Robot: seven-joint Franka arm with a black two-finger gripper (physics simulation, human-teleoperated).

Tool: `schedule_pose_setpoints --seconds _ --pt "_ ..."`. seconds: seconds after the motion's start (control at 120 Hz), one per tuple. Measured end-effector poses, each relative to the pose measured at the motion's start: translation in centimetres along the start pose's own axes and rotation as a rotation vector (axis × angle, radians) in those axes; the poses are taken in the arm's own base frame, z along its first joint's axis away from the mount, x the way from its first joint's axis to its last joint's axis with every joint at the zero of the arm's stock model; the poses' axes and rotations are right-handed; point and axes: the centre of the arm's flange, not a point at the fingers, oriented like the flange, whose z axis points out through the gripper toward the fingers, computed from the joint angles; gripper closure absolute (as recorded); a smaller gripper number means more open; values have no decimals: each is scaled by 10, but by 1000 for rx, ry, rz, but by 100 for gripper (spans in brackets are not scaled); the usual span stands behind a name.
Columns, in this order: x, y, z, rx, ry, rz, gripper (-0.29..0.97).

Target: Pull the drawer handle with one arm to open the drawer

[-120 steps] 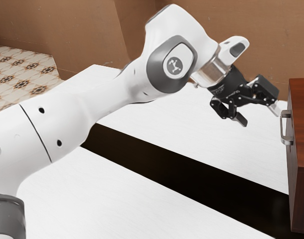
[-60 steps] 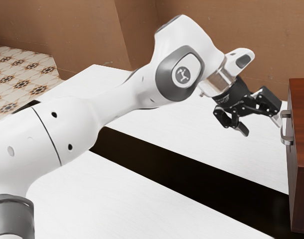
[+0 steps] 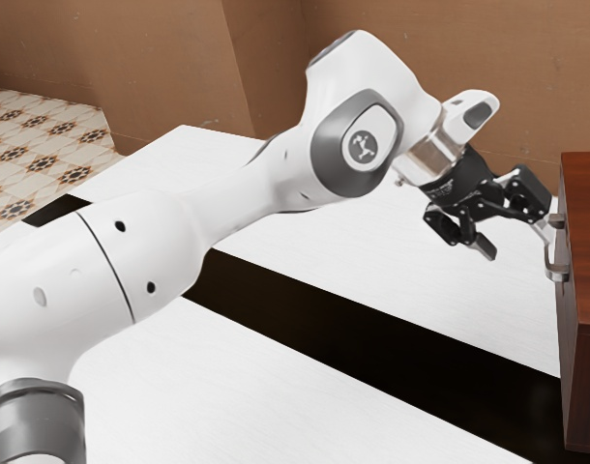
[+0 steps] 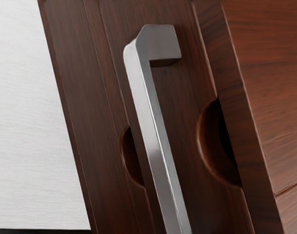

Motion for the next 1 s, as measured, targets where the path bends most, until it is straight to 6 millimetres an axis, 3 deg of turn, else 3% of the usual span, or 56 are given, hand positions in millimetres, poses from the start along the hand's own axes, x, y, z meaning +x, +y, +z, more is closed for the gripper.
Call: schedule_pose_setpoints --seconds 0.633,1.0 --pt "3 -7 13 5 -6 -19 22" --pt "1 -1 14 -4 -1 -24 45"
